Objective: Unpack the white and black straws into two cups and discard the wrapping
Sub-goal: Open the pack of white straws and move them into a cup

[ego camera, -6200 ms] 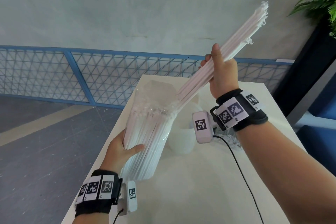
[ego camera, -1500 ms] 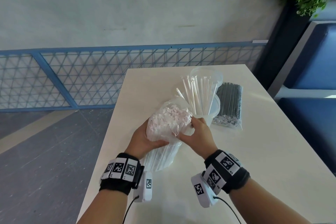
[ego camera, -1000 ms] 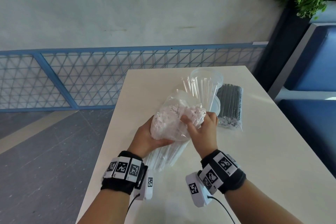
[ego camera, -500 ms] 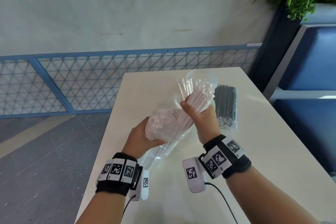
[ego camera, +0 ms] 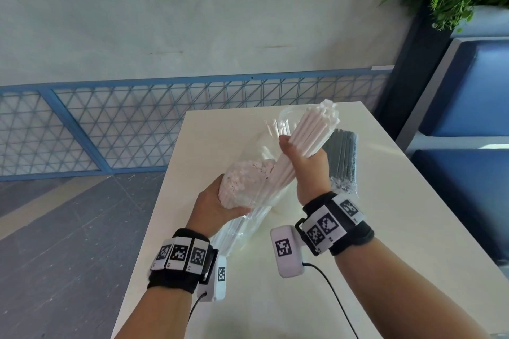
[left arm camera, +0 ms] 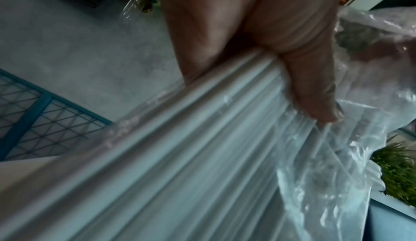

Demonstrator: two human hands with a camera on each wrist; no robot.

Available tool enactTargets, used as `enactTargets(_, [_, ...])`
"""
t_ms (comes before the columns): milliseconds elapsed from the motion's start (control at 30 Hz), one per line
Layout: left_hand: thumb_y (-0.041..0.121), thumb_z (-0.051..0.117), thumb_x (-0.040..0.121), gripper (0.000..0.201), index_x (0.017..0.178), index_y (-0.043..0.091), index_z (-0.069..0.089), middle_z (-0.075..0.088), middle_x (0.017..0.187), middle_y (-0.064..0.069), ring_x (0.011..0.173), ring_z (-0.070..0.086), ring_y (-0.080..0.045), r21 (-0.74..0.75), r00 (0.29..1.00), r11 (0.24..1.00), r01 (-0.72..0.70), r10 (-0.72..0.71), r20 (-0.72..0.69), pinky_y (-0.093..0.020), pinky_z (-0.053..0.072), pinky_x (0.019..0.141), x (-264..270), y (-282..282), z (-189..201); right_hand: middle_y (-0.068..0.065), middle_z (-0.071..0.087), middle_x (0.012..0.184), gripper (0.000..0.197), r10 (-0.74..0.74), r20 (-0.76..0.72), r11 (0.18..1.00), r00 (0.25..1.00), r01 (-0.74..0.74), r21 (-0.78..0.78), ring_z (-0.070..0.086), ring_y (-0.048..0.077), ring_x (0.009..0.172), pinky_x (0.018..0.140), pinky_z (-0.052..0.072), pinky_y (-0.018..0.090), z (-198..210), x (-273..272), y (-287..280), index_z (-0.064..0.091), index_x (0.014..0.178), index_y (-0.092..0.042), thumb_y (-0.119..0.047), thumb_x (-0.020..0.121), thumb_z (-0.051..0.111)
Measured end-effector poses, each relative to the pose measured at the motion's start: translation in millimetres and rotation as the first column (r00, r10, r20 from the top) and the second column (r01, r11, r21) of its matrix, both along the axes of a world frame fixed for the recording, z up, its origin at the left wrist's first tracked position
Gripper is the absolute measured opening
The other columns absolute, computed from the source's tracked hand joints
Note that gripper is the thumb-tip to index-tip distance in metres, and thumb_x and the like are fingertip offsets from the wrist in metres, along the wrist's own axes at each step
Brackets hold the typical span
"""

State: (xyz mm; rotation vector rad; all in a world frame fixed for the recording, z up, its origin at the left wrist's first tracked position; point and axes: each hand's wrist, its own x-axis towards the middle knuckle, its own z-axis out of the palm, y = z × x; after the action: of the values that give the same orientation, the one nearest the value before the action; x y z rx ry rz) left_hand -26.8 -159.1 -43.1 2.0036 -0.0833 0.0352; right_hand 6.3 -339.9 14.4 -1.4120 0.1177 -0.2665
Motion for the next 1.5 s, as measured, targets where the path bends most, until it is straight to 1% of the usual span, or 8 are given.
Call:
enactTargets(200, [0.016, 0.085, 0.063, 0.062, 0.114, 0.026, 0.052, 0.059, 0.101, 0.015, 0.1, 0.055, -0.009, 0.044, 0.999, 0.998, -0.04, 0.042, -0.032, -0.02, 0.042, 0.085, 1, -1, -3, 0.009, 0.064, 0.085, 0.027, -0.096, 0.019, 0.984, 0.995, 0.092, 0.15, 0.062, 0.012, 0.071, 0.058, 0.052, 0.019, 31, 10, -17, 0.065, 0.098, 0.006, -0.013, 0.079, 0.069])
enactTargets(333, [0.016, 0.086, 0.06, 0.058, 0.107, 0.026, 0.053, 0.061, 0.097, 0.016, 0.099, 0.058, -0.013, -0.016, 0.995, 0.996, -0.086, 0.085, -0.051, -0.015, 0.044, 0.078, -1, 7, -10, -0.003, 0.063, 0.059, 0.012, -0.121, 0.052, 0.943, 0.991, 0.098, 0.319, 0.062, 0.017, 0.067, 0.07, 0.053, 0.032, 45, 17, -32, 0.06, 0.072, -0.008, -0.005, 0.084, 0.061])
enactTargets(633, [0.018, 0.085, 0.063, 0.049, 0.099, 0.03, 0.054, 0.062, 0.094, 0.016, 0.089, 0.059, -0.005, -0.037, 0.991, 0.991, -0.129, 0.127, -0.053, -0.013, 0.043, 0.072, 0, 6, -10, -0.002, 0.054, 0.061, 0.017, -0.283, 0.01, 0.93, 0.959, 0.272, 0.248, 0.052, 0.005, 0.047, 0.045, 0.044, 0.015, 60, 31, -55, 0.055, 0.07, -0.008, -0.013, 0.085, 0.059])
enactTargets(800, [0.013, 0.082, 0.067, 0.045, 0.102, 0.025, 0.056, 0.062, 0.09, 0.016, 0.085, 0.058, 0.003, -0.069, 0.986, 0.984, -0.164, 0.161, -0.044, -0.011, 0.043, 0.068, 0, 4, -10, -0.003, 0.047, 0.052, 0.022, -0.384, 0.127, 0.894, 0.915, 0.334, 0.299, 0.047, 0.009, 0.043, 0.047, 0.039, 0.021, 74, 34, -65, 0.049, 0.06, -0.009, -0.01, 0.079, 0.061])
enactTargets(1067, [0.012, 0.083, 0.064, 0.051, 0.105, 0.024, 0.055, 0.061, 0.093, 0.014, 0.09, 0.058, -0.008, -0.111, 0.984, 0.978, -0.176, 0.171, -0.051, -0.017, 0.044, 0.076, -1, -2, -11, 0.004, 0.061, 0.087, 0.026, -0.283, 0.118, 0.939, 0.952, 0.3, -0.167, 0.061, 0.019, 0.08, 0.07, 0.051, 0.032, 34, 44, -45, 0.053, 0.097, -0.013, -0.024, 0.079, 0.069])
enactTargets(1200, [0.01, 0.084, 0.063, 0.054, 0.106, 0.023, 0.052, 0.059, 0.093, 0.017, 0.088, 0.055, -0.001, -0.143, 0.987, 0.977, -0.158, 0.151, -0.061, -0.012, 0.041, 0.072, -2, -5, -11, -0.001, 0.06, 0.089, 0.035, -0.22, 0.048, 0.945, 0.974, 0.225, -0.238, 0.06, 0.017, 0.085, 0.083, 0.053, 0.038, 10, 44, -36, 0.056, 0.106, -0.009, -0.024, 0.078, 0.071])
enactTargets(1333, [0.01, 0.084, 0.063, 0.055, 0.106, 0.023, 0.052, 0.059, 0.093, 0.017, 0.087, 0.055, 0.001, -0.161, 0.988, 0.976, -0.148, 0.14, -0.061, -0.01, 0.041, 0.071, -4, -5, -11, -0.014, 0.061, 0.081, 0.03, -0.192, 0.091, 0.943, 0.977, 0.209, -0.259, 0.056, -0.004, 0.073, 0.079, 0.046, 0.024, -2, 43, -32, 0.058, 0.102, -0.012, -0.017, 0.077, 0.073])
enactTargets(1500, [0.012, 0.084, 0.063, 0.056, 0.108, 0.022, 0.054, 0.061, 0.096, 0.012, 0.091, 0.058, -0.006, -0.177, 0.987, 0.973, -0.151, 0.139, -0.08, -0.014, 0.043, 0.075, -4, -3, -14, -0.001, 0.062, 0.098, 0.027, -0.214, 0.378, 0.856, 0.901, 0.36, -0.372, 0.053, 0.001, 0.086, 0.078, 0.039, 0.005, 1, 30, -27, 0.058, 0.101, -0.011, -0.017, 0.078, 0.072])
